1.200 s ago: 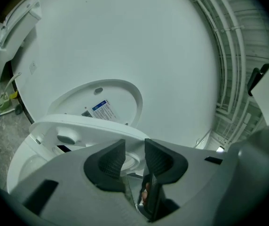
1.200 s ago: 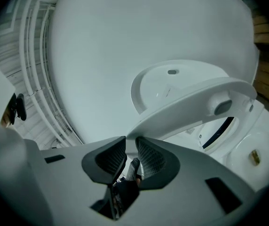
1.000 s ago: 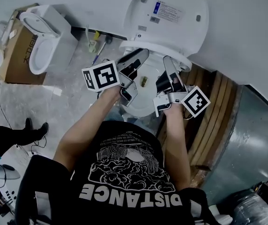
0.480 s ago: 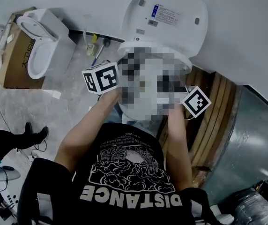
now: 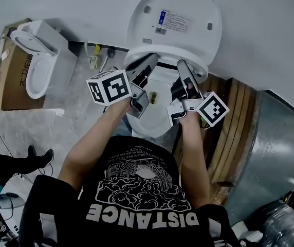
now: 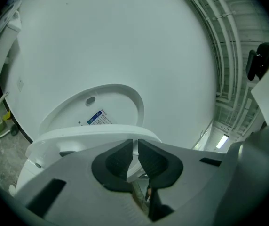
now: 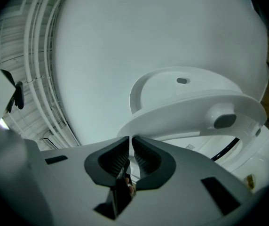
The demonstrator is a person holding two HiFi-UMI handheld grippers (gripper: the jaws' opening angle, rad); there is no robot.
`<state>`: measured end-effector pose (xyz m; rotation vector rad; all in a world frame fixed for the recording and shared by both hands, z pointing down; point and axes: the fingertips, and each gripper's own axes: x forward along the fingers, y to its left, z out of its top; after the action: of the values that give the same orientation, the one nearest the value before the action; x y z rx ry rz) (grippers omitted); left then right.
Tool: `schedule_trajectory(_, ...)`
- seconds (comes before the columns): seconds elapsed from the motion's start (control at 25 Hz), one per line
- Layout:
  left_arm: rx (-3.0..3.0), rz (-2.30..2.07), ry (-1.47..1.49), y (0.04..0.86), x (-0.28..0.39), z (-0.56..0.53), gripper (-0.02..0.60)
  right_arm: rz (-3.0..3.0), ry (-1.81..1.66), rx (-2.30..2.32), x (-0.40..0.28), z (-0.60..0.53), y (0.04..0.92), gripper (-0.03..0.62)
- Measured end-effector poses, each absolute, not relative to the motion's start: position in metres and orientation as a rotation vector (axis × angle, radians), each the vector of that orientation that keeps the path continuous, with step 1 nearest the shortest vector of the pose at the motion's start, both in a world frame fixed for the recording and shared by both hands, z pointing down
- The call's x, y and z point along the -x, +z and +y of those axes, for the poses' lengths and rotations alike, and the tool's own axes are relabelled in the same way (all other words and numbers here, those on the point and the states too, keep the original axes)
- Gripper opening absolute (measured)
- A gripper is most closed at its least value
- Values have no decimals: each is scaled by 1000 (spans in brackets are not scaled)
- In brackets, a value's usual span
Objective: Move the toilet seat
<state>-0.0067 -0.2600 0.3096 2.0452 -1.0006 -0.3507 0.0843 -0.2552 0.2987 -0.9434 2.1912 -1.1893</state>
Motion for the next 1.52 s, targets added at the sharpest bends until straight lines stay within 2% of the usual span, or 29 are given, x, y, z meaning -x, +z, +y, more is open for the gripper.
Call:
schedule_trajectory(0.84,-2127,-968,-322,295,2,-328,43,2248,-1029,1021,-83,-323,278,44)
schedule_trajectory(1.52,-2216,-980,-216,296,-3,-390,26,2229,-977,1305,-96,-384,288,44)
